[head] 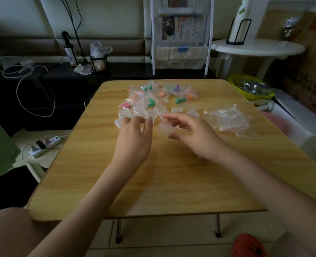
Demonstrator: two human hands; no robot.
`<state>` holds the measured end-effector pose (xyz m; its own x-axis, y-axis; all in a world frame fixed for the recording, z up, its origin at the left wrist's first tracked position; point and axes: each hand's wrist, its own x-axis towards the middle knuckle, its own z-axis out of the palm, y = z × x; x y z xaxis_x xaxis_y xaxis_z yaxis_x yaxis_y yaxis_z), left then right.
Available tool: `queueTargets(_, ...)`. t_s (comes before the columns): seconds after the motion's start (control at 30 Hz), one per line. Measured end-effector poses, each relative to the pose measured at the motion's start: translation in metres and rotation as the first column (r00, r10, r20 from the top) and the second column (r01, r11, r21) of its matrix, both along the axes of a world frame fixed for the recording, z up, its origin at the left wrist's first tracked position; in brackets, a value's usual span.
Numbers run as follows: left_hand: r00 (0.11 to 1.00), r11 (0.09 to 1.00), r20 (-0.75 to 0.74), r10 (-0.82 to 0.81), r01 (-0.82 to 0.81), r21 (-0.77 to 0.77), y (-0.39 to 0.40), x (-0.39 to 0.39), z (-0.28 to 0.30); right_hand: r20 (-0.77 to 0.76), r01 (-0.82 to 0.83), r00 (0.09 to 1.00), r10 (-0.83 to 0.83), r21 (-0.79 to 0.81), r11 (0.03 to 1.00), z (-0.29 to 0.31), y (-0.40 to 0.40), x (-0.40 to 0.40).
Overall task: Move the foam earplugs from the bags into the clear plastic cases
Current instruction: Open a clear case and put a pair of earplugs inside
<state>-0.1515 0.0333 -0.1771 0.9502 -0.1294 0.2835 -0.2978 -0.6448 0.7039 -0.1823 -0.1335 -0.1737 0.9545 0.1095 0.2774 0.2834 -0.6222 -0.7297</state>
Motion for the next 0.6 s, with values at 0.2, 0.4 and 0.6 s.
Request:
queueTargets(0.2, 0.655, 0.758, -0.540, -0.529, 0.080, -0.647, 0.0014, 0.0024, 0.0098, 0.018, -0.081, 0.997, 0.079, 0.216, 0.973, 0.0078, 0.0027, -0.0061)
queueTargets(0.4, 0.514, 0.607, -0.518, -0.684, 0.007, -0.795, 0.0002, 0.0033, 0.0079, 0.046, -0.057, 0.998, 0.048, 0.206, 0.977, 0.0076, 0.0029, -0.0068)
queueTargets(0.6, 0.498, 0.582, -0.507, -0.703, -0.005, -0.813, 0.0005, 0.0048, 0.0063, 0.091, -0.045, 0.995, 0.030, 0.168, 0.985, 0.0107, 0.0050, -0.0097)
